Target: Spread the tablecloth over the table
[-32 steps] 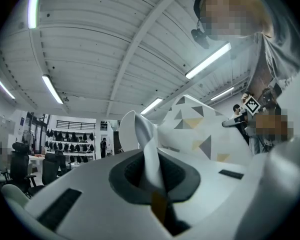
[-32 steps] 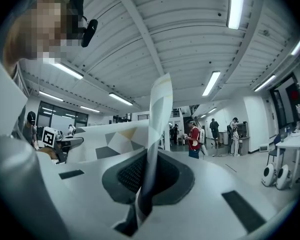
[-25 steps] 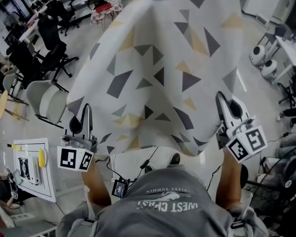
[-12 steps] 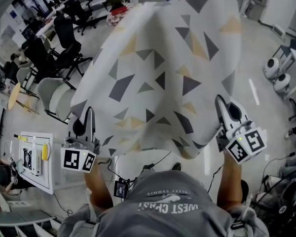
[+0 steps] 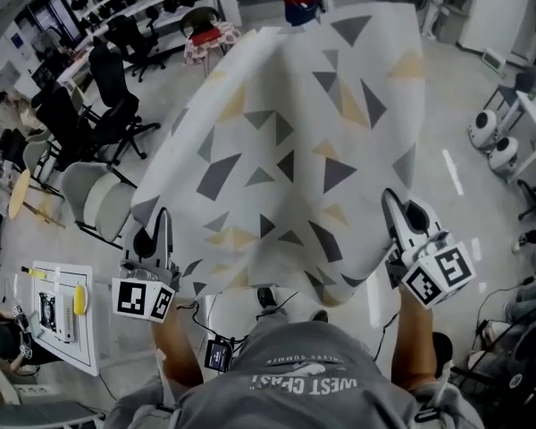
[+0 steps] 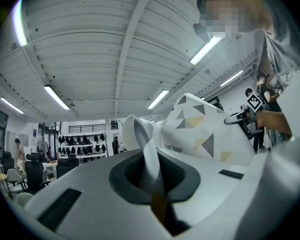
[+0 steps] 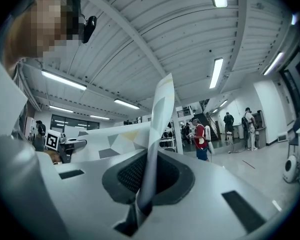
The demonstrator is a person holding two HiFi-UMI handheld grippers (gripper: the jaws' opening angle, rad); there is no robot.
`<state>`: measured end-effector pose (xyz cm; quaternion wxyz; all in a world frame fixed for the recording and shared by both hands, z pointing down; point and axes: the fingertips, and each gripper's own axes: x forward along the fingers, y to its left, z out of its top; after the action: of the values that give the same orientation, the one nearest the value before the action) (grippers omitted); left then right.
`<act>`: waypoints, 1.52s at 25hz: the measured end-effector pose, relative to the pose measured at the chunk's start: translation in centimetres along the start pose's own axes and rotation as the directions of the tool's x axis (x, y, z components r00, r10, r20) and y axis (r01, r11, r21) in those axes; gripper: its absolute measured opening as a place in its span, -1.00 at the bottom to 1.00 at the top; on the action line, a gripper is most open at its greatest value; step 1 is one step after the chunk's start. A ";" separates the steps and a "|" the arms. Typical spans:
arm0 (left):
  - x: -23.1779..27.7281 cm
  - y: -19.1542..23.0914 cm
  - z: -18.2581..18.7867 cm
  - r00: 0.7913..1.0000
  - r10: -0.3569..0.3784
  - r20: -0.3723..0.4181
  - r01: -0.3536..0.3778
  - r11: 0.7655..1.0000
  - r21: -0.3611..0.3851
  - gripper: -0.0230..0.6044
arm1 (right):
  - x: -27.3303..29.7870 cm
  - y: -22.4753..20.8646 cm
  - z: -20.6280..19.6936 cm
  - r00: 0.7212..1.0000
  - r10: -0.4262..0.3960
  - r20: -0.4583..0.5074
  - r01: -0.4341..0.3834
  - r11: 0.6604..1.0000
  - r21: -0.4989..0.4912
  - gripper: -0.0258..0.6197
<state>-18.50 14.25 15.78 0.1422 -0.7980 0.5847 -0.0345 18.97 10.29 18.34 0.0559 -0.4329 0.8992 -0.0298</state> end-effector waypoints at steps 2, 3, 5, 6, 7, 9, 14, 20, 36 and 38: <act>1.3 0.4 -0.4 1.000 -0.021 0.003 0.021 1.000 0.000 -0.93 | 0.4 -0.3 -0.1 1.000 -0.019 -0.004 0.019 1.000 -0.003 -0.88; 2.1 0.8 -0.6 0.999 -0.032 0.004 0.032 1.000 -0.001 -0.93 | 0.9 -0.5 -0.1 1.000 -0.030 -0.006 0.030 1.000 -0.003 -0.88; 4.2 2.7 -1.3 0.999 -0.048 0.008 0.048 0.999 -0.007 -0.93 | 3.1 -0.8 0.0 0.999 -0.052 -0.010 0.052 0.999 -0.007 -0.88; 5.2 3.9 -1.7 0.998 -0.056 0.012 0.056 0.998 -0.013 -0.93 | 4.4 -0.8 0.0 0.998 -0.065 -0.011 0.065 0.998 -0.009 -0.88; 5.9 5.3 -2.1 0.998 -0.065 0.015 0.066 0.998 -0.017 -0.93 | 5.7 -0.6 0.0 0.997 -0.077 -0.012 0.077 0.997 -0.012 -0.88; 7.0 7.5 -2.8 0.997 -0.081 0.019 0.081 0.996 -0.021 -0.93 | 7.7 0.1 0.0 0.995 -0.096 -0.012 0.096 0.995 -0.017 -0.88; 9.7 10.7 -4.2 0.994 -0.103 0.030 0.104 0.994 -0.031 -0.93 | 10.6 0.4 -0.1 0.992 -0.127 -0.015 0.127 0.992 -0.027 -0.88; 12.9 15.0 -7.1 0.990 -0.138 0.035 0.140 0.989 -0.055 -0.93 | 15.3 0.6 -1.3 0.983 -0.181 -0.042 0.180 0.983 -0.039 -0.88; 16.4 16.9 -11.7 0.989 -0.147 -0.028 0.145 0.988 -0.052 -0.93 | 19.4 -2.1 -5.3 0.972 -0.209 -0.107 0.205 0.978 -0.045 -0.88; 17.3 16.8 -12.4 0.989 -0.138 -0.046 0.136 0.990 -0.048 -0.93 | 20.0 -3.2 -6.4 0.972 -0.201 -0.125 0.199 0.980 -0.029 -0.88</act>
<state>-31.33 -8.98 21.24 0.1072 -0.8382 0.5324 -0.0508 8.26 -7.28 23.47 -0.0084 -0.5189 0.8530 -0.0553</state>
